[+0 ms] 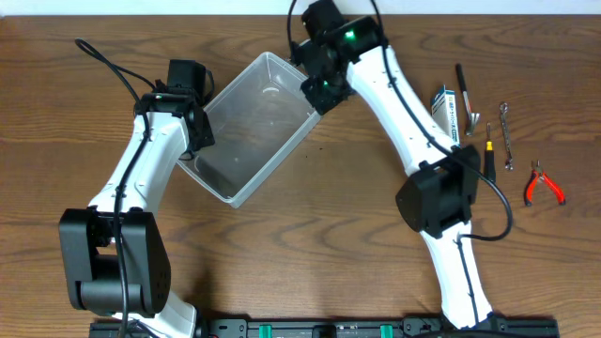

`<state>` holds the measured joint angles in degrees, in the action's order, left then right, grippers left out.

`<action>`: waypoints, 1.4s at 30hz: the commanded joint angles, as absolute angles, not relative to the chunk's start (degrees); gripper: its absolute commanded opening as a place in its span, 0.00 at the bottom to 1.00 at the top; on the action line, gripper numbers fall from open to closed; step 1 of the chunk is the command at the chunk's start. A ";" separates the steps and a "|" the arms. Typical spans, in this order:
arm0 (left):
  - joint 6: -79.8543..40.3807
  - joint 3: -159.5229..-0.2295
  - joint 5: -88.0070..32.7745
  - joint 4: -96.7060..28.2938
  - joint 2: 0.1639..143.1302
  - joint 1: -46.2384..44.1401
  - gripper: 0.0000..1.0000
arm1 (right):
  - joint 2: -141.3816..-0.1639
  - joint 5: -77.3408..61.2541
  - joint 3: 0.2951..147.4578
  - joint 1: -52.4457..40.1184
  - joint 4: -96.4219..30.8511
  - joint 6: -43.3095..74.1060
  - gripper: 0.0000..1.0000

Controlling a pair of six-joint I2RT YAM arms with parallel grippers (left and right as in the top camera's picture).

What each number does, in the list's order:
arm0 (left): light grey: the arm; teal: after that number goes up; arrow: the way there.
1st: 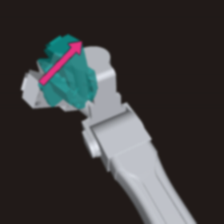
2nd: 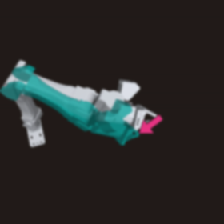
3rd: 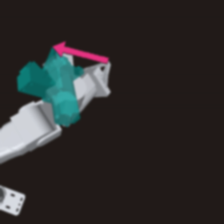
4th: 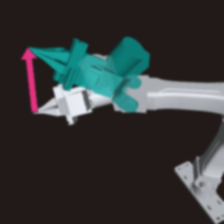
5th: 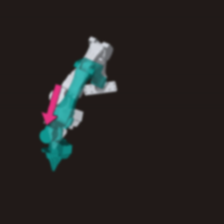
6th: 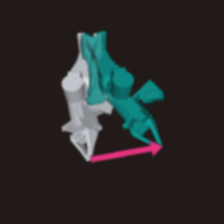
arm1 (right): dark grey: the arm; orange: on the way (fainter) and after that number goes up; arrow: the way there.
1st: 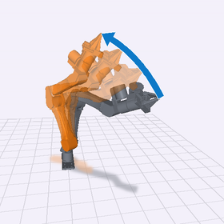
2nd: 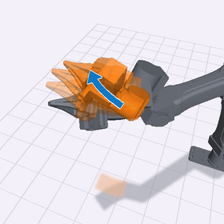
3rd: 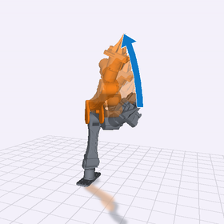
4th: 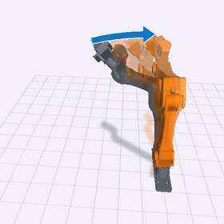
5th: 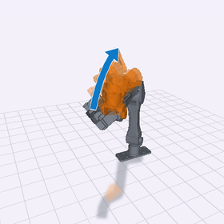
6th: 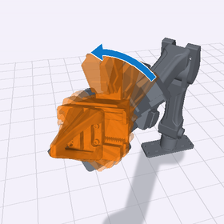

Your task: Pack container

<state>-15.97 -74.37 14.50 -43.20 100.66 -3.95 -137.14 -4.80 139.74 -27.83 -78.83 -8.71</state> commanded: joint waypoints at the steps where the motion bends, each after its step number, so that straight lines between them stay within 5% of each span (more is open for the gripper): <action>1: -15.03 -74.32 11.75 -42.04 100.31 -3.81 0.06 | -135.74 -3.44 139.61 -27.20 -80.14 -7.31 0.01; 17: -14.57 -74.35 5.15 -36.82 100.31 -3.81 0.06 | -135.59 -15.25 139.61 -28.60 -72.53 -10.13 0.01; 42: -14.57 -74.35 5.13 -36.36 100.31 -3.81 0.06 | -135.68 -10.72 128.86 -28.29 -70.19 -14.00 0.01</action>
<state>-15.11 -74.37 5.06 -36.71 100.66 -3.95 -136.86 -11.42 129.10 -28.93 -69.71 -13.10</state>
